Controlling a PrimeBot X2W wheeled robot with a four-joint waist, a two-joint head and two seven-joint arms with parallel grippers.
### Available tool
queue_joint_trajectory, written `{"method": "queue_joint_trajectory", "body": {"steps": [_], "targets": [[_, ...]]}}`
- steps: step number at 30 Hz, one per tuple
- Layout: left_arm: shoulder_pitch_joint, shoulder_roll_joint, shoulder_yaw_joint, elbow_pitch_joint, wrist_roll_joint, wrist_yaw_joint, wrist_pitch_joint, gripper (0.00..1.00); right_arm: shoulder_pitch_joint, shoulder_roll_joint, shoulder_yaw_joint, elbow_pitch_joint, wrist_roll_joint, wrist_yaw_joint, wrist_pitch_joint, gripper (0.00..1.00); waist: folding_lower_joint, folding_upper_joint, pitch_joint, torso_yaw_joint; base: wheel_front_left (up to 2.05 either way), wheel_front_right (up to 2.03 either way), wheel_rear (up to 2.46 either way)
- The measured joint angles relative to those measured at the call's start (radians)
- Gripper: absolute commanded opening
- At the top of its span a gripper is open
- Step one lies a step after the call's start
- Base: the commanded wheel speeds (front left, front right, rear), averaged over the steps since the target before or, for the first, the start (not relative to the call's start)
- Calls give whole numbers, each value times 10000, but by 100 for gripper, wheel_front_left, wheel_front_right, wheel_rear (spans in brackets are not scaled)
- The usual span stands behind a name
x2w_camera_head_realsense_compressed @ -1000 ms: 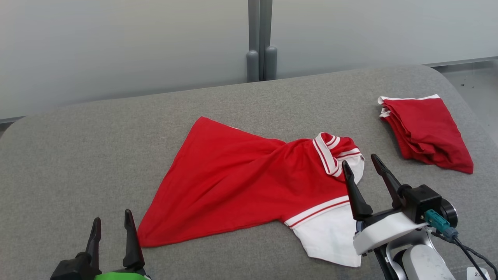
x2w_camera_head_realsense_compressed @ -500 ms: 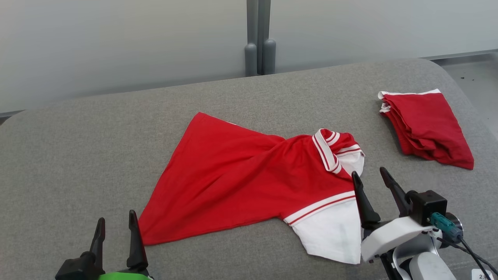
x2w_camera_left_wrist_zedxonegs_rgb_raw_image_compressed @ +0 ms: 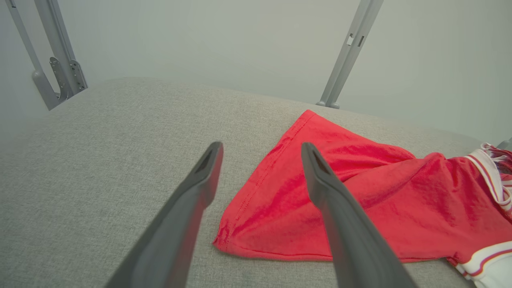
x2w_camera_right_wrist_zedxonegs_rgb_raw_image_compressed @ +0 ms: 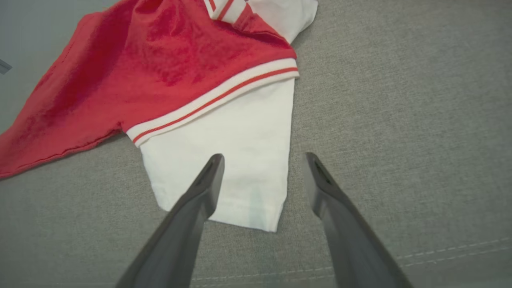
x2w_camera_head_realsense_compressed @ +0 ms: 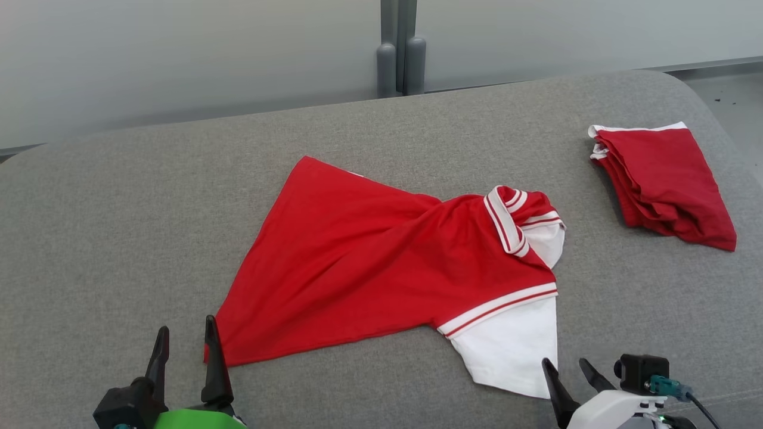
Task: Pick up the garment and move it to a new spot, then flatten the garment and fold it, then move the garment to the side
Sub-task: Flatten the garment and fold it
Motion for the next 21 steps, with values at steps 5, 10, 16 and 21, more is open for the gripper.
{"method": "queue_joint_trajectory", "body": {"steps": [5,10,16,21], "targets": [[-112,40,-12,82,-17,-10,-25,100,-118,-4,90,1074,357,0,-79,100,0,0,154,61,0,0,0],[-168,67,-50,98,-17,-10,-27,100,-716,-4,288,2165,593,0,-341,100,0,0,261,138,0,0,0],[-293,107,-115,128,-25,-12,-27,100,-1337,-17,757,3356,1035,-2,-644,100,0,0,360,307,0,0,0],[-321,155,-94,150,-33,-8,-27,100,-1748,-77,1177,4103,1300,-6,-941,71,0,-1,404,405,0,0,0]]}}
